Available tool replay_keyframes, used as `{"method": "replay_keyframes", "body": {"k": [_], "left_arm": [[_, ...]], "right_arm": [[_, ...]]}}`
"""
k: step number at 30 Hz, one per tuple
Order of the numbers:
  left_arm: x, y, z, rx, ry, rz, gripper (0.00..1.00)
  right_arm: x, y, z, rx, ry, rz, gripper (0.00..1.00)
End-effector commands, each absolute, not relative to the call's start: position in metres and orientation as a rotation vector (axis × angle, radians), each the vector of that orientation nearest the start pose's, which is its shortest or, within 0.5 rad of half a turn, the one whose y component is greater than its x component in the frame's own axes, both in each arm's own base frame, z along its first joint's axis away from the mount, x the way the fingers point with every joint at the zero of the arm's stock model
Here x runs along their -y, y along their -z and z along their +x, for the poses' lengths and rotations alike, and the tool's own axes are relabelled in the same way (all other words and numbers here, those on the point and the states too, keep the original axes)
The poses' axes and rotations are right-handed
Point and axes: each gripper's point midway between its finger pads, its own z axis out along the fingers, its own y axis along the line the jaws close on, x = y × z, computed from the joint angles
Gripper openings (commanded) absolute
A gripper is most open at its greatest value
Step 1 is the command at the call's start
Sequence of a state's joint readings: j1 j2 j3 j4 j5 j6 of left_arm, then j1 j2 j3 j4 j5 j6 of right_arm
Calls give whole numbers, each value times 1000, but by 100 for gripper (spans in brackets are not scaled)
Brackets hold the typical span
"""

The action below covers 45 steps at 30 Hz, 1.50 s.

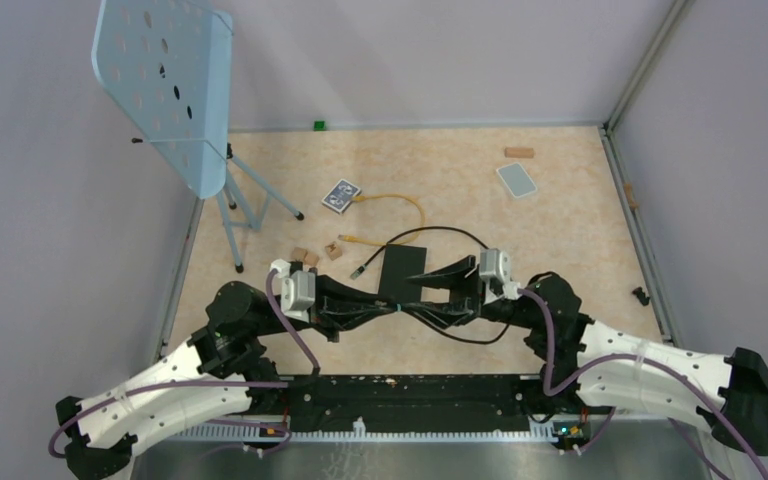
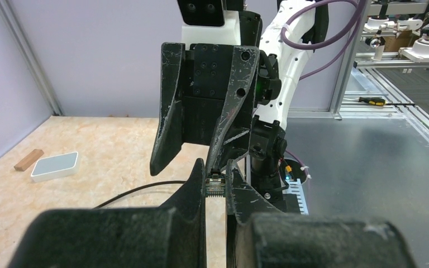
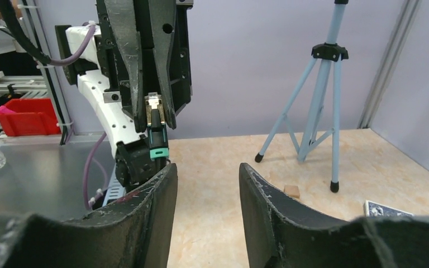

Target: Insert the plug into the switch port

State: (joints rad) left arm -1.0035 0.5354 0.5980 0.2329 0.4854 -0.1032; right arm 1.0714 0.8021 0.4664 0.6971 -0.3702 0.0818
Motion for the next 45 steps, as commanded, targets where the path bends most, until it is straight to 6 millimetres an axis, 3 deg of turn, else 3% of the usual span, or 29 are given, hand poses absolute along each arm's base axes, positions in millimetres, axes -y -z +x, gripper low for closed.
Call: {"method": "replay_keyframes", "body": {"k": [1,6,11,19,24,28,32,35,36,40,41,45], "left_arm": [[267,-363,74,-969,1214,956,0],[267,-362,74,-974,1215,959,0],[267,-361,74,-977,1213,958,0],[267,-361,71,-970,1226,974,0],[267,-359,71,-978,1224,975,0],[267,-359,72,-982,1224,969,0],[267,-358,72,-984,1225,968,0],[267,-358,78,-1017,1213,938,0],[266,-357,81,-1044,1210,917,15],[259,-353,101,-1161,1170,785,93],[256,-351,109,-1202,1149,733,98],[238,-330,146,-1407,1038,484,99]], "right_arm": [[-302,-348,85,-865,-1226,-869,46],[-297,-352,79,-851,-1243,-869,47],[-304,-345,69,-847,-1306,-927,43],[-318,-333,76,-887,-1300,-947,32],[-318,-335,77,-877,-1300,-939,16],[-316,-336,75,-869,-1311,-933,23],[-316,-335,74,-870,-1312,-937,0],[-315,-335,75,-882,-1307,-936,0],[-315,-334,77,-896,-1292,-937,0],[-308,-317,101,-1040,-1120,-940,0],[-304,-311,110,-1078,-1048,-947,0],[-284,-284,151,-1271,-755,-942,0]]}}
